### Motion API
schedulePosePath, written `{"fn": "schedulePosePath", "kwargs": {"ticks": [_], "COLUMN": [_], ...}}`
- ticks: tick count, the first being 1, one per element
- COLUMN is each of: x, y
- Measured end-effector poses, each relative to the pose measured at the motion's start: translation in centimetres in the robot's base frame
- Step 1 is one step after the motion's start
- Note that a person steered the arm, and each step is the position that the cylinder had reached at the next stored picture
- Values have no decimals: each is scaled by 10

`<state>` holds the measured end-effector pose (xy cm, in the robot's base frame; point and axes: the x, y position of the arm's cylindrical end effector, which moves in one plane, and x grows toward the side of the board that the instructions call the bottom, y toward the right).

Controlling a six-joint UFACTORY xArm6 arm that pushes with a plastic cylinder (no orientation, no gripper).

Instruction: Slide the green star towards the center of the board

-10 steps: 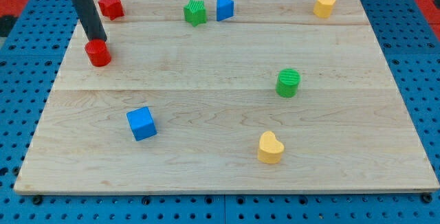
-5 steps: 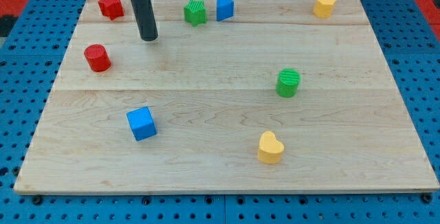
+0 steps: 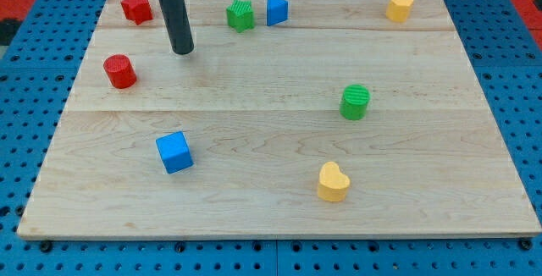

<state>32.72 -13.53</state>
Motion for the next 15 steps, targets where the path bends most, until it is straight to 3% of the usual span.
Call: {"fn": "schedulePosePath", "kwargs": {"ticks": [5,10,13,15], "x": [19,-89,-127,-123], "y": [2,16,60,83]}}
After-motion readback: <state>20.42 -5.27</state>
